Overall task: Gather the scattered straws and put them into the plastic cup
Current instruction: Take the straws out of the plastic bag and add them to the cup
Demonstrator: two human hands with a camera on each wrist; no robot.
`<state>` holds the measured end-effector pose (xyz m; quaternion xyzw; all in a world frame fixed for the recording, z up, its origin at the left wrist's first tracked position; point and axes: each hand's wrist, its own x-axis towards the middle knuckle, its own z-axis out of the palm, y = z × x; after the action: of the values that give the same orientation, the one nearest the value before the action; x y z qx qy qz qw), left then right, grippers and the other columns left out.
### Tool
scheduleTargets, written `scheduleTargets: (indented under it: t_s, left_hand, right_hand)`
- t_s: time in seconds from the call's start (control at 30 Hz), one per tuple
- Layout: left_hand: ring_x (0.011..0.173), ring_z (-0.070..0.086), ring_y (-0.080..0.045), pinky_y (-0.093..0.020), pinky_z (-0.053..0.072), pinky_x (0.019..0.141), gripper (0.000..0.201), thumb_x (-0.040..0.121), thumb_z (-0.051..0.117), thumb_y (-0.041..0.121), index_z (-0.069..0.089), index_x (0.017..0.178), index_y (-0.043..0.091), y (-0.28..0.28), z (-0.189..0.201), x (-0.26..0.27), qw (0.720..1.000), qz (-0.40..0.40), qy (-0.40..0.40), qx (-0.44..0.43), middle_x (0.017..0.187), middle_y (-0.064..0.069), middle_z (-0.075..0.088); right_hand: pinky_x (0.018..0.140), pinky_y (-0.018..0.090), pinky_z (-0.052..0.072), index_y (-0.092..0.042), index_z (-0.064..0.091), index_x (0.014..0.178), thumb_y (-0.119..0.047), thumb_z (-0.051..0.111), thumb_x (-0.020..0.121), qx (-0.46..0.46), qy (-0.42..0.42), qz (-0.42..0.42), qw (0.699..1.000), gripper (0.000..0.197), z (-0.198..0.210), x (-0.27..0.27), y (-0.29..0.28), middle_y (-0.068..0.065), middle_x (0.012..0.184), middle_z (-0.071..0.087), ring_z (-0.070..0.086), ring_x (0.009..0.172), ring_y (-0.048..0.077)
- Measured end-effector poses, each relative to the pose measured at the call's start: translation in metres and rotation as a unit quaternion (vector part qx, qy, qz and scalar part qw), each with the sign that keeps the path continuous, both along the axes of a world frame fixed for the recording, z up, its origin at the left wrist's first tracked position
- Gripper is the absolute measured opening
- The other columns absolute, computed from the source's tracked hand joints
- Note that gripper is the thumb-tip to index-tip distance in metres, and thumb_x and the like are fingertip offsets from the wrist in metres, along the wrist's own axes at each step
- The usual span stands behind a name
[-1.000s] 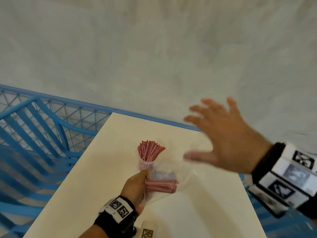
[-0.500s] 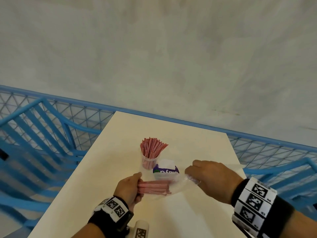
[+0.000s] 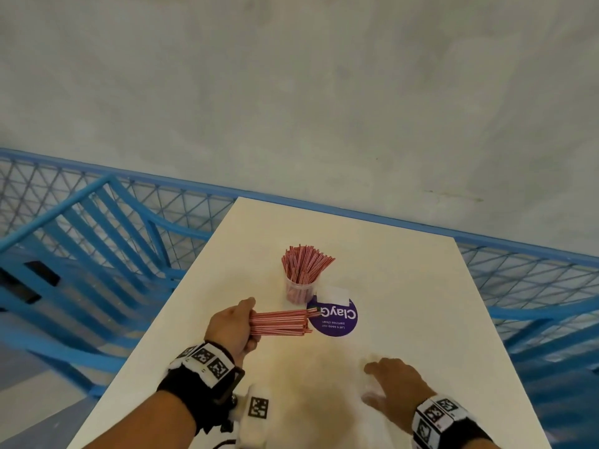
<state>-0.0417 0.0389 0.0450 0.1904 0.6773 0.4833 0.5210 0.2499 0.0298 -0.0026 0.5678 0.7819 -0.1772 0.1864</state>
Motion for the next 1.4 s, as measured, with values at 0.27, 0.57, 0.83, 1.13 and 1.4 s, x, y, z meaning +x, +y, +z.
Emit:
scheduleTargets:
  t_s: [0.27, 0.57, 0.83, 1.13, 1.4]
  left_hand:
    - [0.033, 0.039, -0.021, -0.026, 0.035, 0.042, 0.040, 0.093, 0.051, 0.023, 0.051, 0.058, 0.006, -0.001, 0.006, 0.023, 0.992, -0.063, 0.100, 0.034, 0.038, -0.008, 0.048]
    - [0.034, 0.046, -0.020, -0.027, 0.043, 0.042, 0.039, 0.095, 0.048, 0.024, 0.055, 0.061, 0.005, -0.001, 0.018, 0.061, 0.974, -0.152, 0.157, 0.060, 0.046, -0.012, 0.056]
    - [0.107, 0.055, -0.015, -0.030, 0.044, 0.093, 0.048, 0.083, 0.056, 0.055, 0.052, 0.122, 0.028, -0.007, 0.040, 0.045, 0.602, -0.538, 0.555, 0.201, 0.119, 0.007, 0.059]
    - [0.097, 0.061, -0.027, -0.031, 0.045, 0.079, 0.033, 0.094, 0.043, 0.044, 0.054, 0.114, 0.021, -0.008, 0.042, 0.057, 0.575, -0.517, 0.620, 0.131, 0.110, -0.005, 0.065]
    - [0.101, 0.063, -0.026, -0.035, 0.048, 0.088, 0.032, 0.096, 0.042, 0.036, 0.058, 0.116, 0.017, -0.003, 0.058, 0.092, 0.550, -0.515, 0.628, 0.192, 0.112, -0.005, 0.067]
  right_hand:
    - [0.117, 0.033, 0.019, -0.030, 0.011, 0.149, -0.092, 0.045, 0.051, -0.046, 0.118, -0.061, 0.990, 0.120, 0.066, -0.013, 0.004, -0.010, 0.157, 0.017, 0.020, 0.142, 0.009]
    - [0.081, 0.033, 0.052, -0.021, 0.053, 0.100, -0.044, 0.054, 0.085, 0.007, 0.162, -0.009, 0.987, 0.028, 0.095, -0.076, 0.000, 0.000, 0.099, 0.062, 0.059, 0.086, 0.018]
    - [0.072, 0.024, 0.039, -0.016, 0.058, 0.100, -0.022, 0.051, 0.087, 0.024, 0.164, 0.044, 0.985, 0.015, 0.110, -0.059, 0.008, 0.008, 0.102, 0.064, 0.050, 0.080, 0.014]
    - [0.075, 0.018, 0.049, -0.025, 0.052, 0.123, -0.056, 0.062, 0.076, -0.001, 0.473, -0.176, 0.863, 0.057, 0.120, -0.046, 0.003, -0.009, 0.106, 0.065, 0.064, 0.093, 0.003]
    - [0.087, 0.013, 0.046, -0.030, 0.059, 0.110, -0.039, 0.037, 0.099, 0.048, 0.592, -0.304, 0.745, 0.027, 0.107, -0.079, -0.010, -0.006, 0.115, 0.064, 0.060, 0.102, -0.003]
